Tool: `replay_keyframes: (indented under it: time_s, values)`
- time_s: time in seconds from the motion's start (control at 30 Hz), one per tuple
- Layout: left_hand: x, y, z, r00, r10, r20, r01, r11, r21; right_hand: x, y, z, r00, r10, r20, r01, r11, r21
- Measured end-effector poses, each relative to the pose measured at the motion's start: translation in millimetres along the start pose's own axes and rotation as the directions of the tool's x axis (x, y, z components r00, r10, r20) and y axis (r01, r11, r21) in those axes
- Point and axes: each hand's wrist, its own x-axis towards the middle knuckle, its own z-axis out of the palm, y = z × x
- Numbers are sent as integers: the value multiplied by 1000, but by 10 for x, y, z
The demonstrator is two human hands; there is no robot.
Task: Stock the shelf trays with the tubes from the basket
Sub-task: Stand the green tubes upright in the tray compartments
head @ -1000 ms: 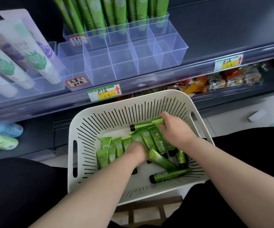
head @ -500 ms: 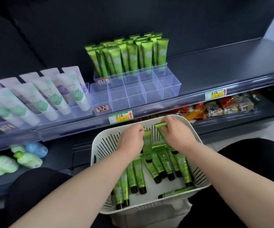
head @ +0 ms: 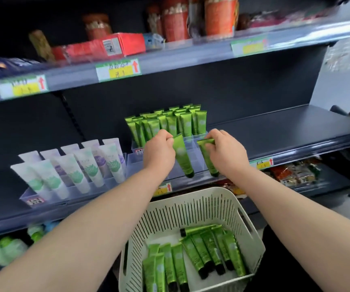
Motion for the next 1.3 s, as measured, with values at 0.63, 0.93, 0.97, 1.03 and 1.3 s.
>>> replay_keyframes:
  time_s: [0.63,0.93,0.97,1.03,1.3]
  values:
    - [1324,390,903,1000,16,-20,-16,1000,25,1087,525,153,997,43,-71,-29,981,190]
    - [1609,276,1321,988,82,134,-86,996,25,1286,715,152,996,6,-84,13,974,224]
    - [1608,265,1342,986,84,147,-88,996,21,1304,723,156,996,8,-89,13,973,229]
    - [1600,239,1366,984,88,156,-91,996,10,1336,727,174,996,11,-93,11,973,232]
    - [1569,159,1329,990,97,104,-102,994,43,1394,628,328,995,11,-94,12,970,243]
